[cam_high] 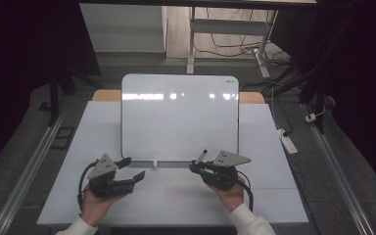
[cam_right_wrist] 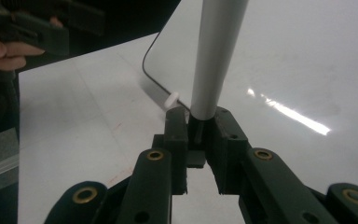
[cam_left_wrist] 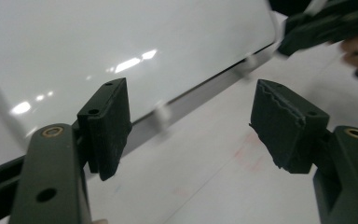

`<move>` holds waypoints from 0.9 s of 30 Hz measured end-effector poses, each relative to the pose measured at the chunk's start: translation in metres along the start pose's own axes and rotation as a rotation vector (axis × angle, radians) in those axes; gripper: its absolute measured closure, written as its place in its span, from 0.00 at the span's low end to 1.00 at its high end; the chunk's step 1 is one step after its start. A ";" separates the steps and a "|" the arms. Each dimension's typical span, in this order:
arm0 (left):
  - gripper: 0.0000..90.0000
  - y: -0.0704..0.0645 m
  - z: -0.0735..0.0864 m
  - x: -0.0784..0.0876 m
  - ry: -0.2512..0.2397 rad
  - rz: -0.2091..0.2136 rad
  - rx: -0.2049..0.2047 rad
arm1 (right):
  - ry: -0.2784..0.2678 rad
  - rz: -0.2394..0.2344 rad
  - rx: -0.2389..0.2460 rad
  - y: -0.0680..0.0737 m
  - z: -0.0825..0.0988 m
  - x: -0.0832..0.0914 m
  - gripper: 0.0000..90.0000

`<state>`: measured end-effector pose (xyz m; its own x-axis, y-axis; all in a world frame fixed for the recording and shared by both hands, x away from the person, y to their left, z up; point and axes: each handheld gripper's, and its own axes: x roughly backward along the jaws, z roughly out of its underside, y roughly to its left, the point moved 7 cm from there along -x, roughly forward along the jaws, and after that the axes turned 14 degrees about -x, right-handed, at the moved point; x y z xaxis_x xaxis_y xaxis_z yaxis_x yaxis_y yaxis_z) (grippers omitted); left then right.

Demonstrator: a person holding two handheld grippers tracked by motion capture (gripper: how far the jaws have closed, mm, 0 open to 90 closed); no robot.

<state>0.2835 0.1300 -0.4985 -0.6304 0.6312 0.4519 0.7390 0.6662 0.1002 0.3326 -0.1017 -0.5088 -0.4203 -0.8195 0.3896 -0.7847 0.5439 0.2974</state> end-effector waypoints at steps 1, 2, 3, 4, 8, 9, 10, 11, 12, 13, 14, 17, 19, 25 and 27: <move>0.32 -0.005 -0.007 -0.006 -0.006 0.019 -0.009 | 0.004 -0.008 -0.004 0.001 0.001 -0.002 0.86; 0.33 -0.009 -0.014 -0.011 -0.008 0.034 -0.023 | 0.010 -0.008 -0.006 0.002 0.003 -0.003 0.86; 0.33 -0.014 -0.021 -0.018 -0.011 0.046 -0.037 | 0.011 -0.015 -0.007 0.003 0.003 -0.004 0.86; 0.33 -0.018 -0.028 -0.024 -0.016 0.060 -0.047 | 0.014 -0.022 -0.009 0.005 0.004 -0.005 0.86; 0.34 -0.035 -0.049 -0.046 -0.029 0.111 -0.083 | 0.022 -0.034 -0.007 0.010 0.005 -0.007 0.86; 0.35 -0.039 -0.053 -0.050 -0.032 0.124 -0.090 | 0.023 -0.040 -0.010 0.011 0.006 -0.007 0.86; 0.36 -0.042 -0.057 -0.055 -0.033 0.133 -0.101 | 0.025 -0.045 -0.013 0.012 0.006 -0.008 0.86; 0.37 -0.045 -0.060 -0.058 -0.034 0.140 -0.112 | 0.028 -0.048 -0.013 0.013 0.006 -0.009 0.86; 0.39 -0.048 -0.062 -0.061 -0.038 0.150 -0.120 | 0.032 -0.052 -0.017 0.014 0.007 -0.010 0.86; 0.41 -0.051 -0.064 -0.063 -0.042 0.157 -0.126 | 0.035 -0.054 -0.027 0.015 0.007 -0.010 0.86; 0.44 -0.053 -0.066 -0.065 -0.046 0.166 -0.129 | 0.037 -0.059 -0.046 0.016 0.008 -0.011 0.86; 0.55 -0.058 -0.071 -0.070 -0.060 0.184 -0.138 | 0.041 -0.072 -0.062 0.020 0.009 -0.013 0.86; 0.64 -0.059 -0.074 -0.072 -0.067 0.183 -0.151 | 0.040 -0.078 -0.060 0.022 0.009 -0.014 0.86; 0.89 -0.060 -0.076 -0.073 -0.062 0.144 -0.193 | 0.041 -0.088 -0.077 0.025 0.009 -0.017 0.86; 0.90 -0.059 -0.076 -0.071 -0.063 0.139 -0.187 | 0.041 -0.091 -0.077 0.025 0.009 -0.017 0.86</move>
<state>0.3029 0.0155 -0.4694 -0.5290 0.7388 0.4174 0.8470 0.4901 0.2059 0.3159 -0.0760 -0.5156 -0.3292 -0.8587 0.3928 -0.7806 0.4815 0.3984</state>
